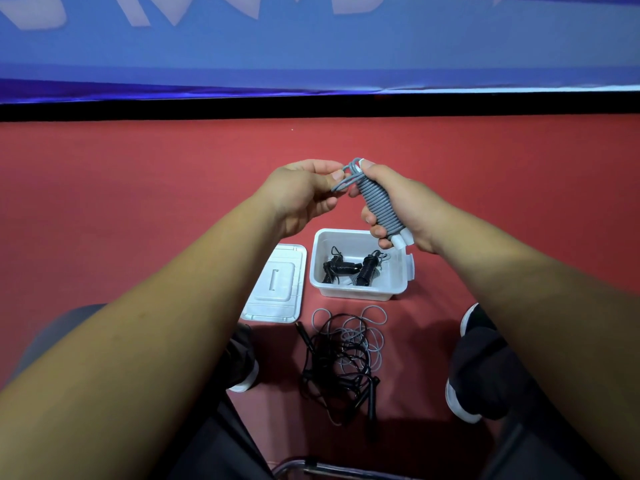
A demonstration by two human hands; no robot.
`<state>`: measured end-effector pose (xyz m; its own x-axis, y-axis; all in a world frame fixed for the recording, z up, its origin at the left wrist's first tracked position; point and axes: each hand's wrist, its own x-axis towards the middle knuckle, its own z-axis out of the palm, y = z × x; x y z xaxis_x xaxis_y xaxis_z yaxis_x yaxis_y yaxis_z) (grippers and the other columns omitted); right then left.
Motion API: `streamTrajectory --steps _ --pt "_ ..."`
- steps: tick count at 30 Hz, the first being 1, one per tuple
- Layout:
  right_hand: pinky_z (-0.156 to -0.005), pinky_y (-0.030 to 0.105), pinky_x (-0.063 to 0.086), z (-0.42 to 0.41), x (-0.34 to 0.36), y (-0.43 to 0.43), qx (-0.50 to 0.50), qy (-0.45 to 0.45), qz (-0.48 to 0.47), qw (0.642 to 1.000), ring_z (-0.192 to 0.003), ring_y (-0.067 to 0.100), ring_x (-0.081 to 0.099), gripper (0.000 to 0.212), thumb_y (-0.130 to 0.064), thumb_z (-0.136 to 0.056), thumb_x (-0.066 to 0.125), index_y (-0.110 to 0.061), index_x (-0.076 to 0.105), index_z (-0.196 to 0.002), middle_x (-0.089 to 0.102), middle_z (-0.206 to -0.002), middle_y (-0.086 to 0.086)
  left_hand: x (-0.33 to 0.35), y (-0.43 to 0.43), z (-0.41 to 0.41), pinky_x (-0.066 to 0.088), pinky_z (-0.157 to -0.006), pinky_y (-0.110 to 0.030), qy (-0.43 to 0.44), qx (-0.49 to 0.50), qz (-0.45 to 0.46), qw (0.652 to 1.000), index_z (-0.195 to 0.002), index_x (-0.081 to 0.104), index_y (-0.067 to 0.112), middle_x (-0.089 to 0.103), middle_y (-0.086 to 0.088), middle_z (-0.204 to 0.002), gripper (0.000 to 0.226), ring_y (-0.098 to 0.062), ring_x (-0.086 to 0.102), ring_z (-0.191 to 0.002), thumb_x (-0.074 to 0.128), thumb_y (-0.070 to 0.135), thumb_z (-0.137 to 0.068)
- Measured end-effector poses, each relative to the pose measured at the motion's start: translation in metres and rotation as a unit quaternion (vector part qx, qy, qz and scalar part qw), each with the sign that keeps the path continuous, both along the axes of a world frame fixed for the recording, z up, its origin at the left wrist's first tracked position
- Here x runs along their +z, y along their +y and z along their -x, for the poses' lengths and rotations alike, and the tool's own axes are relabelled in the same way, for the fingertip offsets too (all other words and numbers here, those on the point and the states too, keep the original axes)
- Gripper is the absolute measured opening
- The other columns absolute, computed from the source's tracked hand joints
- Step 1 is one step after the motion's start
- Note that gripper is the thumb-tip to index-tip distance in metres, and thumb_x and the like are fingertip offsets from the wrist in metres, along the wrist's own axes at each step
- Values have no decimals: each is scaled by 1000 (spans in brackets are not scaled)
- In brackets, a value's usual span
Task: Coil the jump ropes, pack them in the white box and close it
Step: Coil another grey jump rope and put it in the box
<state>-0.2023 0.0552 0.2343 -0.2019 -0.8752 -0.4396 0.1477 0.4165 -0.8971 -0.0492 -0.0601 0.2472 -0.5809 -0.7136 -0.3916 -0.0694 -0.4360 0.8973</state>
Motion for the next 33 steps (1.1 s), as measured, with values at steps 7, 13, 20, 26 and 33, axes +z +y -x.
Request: streamTrajectory --steps 7,13,20,26,33 --pt "-53 30 44 -1 -2 1 5 50 3 999 -51 21 49 56 -75 -95 54 -24 72 -111 57 -72 9 2 2 0 55 -61 -17 -18 -15 -20 1000 -105 75 6 74 -6 -75 12 -8 70 -64 69 3 -96" --pt "-54 30 45 -4 -5 2 11 40 2 999 -51 22 49 51 -74 -98 53 -29 72 -113 57 -74 10 -5 8 5 57 -58 -18 -5 33 -22 999 -116 68 -8 74 -16 -83 26 -18 74 -69 73 1 -92" --pt "-54 30 45 -4 -8 1 14 28 -19 999 -51 20 50 52 -76 -98 50 -31 68 -118 57 -75 7 -11 12 5 53 -54 -22 -27 69 24 997 -111 70 -4 77 -23 -91 27 -24 74 -76 80 6 -88" --pt "-53 30 47 -4 -10 0 -9 12 -53 998 -50 19 53 57 -77 -98 48 -28 67 -118 59 -75 3 -8 8 6 58 -58 -21 -27 74 25 997 -107 71 -2 77 -18 -86 19 -24 76 -72 77 3 -90" --pt "-52 26 42 -3 -5 0 -11 -22 -50 998 -49 17 46 61 -77 -99 44 -23 69 -115 54 -68 2 -1 6 6 61 -78 -28 31 51 48 997 -106 70 -3 76 -18 -90 16 -24 75 -81 76 2 -91"
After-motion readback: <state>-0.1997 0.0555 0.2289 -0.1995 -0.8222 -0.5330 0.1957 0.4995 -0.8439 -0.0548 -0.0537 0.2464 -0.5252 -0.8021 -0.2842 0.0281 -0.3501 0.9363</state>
